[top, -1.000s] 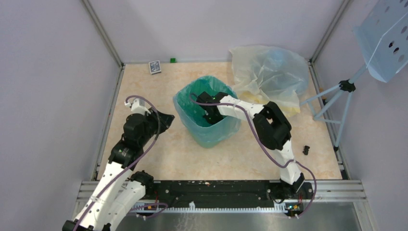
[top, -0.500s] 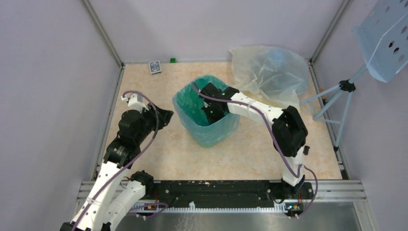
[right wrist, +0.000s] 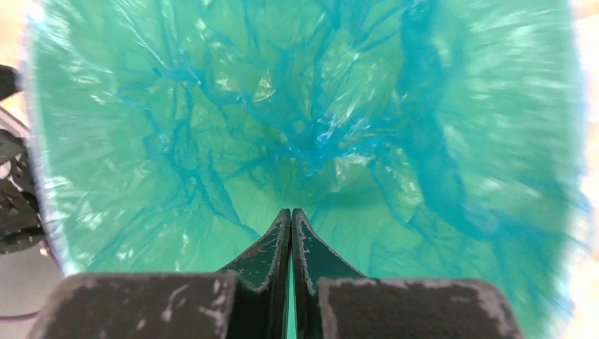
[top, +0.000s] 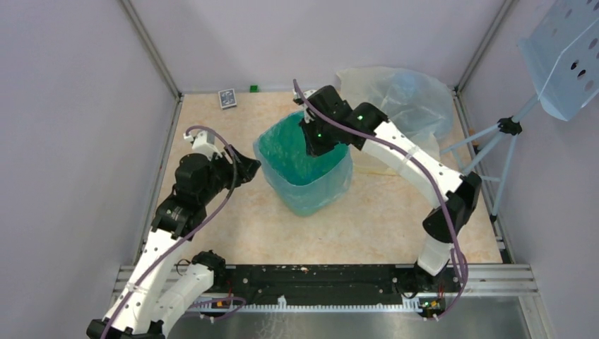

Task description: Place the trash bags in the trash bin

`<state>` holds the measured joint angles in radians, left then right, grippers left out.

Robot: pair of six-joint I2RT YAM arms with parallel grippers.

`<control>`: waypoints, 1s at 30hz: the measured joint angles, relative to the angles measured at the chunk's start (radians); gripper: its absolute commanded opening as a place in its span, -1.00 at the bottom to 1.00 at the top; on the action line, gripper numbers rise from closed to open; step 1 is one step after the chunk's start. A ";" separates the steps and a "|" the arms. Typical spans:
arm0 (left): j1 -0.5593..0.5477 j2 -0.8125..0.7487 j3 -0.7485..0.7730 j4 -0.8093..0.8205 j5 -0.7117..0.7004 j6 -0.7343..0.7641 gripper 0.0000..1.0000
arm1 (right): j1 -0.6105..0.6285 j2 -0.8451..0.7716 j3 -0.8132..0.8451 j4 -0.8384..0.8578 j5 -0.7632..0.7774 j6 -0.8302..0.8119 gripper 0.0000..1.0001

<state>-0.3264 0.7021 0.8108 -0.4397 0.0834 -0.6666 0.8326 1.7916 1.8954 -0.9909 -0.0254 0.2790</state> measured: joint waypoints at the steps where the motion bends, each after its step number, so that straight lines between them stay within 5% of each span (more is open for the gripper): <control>1: 0.000 0.008 0.013 -0.010 0.002 0.005 0.40 | 0.000 -0.020 0.013 -0.006 0.016 -0.010 -1.00; 6: 0.000 0.042 0.123 -0.065 -0.027 0.037 0.88 | -0.014 -0.111 0.049 -0.025 0.076 -0.060 -0.80; 11: 0.000 0.092 0.211 -0.108 -0.051 0.036 0.87 | -0.080 -0.164 0.096 -0.029 0.077 -0.097 0.01; 15: 0.000 0.188 0.272 -0.153 -0.042 0.021 0.67 | -0.120 -0.188 0.107 -0.021 0.086 -0.107 0.33; 23: 0.000 0.322 0.304 -0.217 -0.025 -0.076 0.29 | -0.122 -0.315 -0.061 0.034 0.145 -0.111 0.41; 30: -0.026 0.354 0.322 -0.229 -0.052 -0.177 0.22 | -0.122 -0.413 -0.174 0.098 0.159 -0.105 0.41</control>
<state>-0.3523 1.0557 1.1324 -0.6689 0.0315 -0.8433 0.7105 1.3788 1.7218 -0.8928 0.1333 0.1738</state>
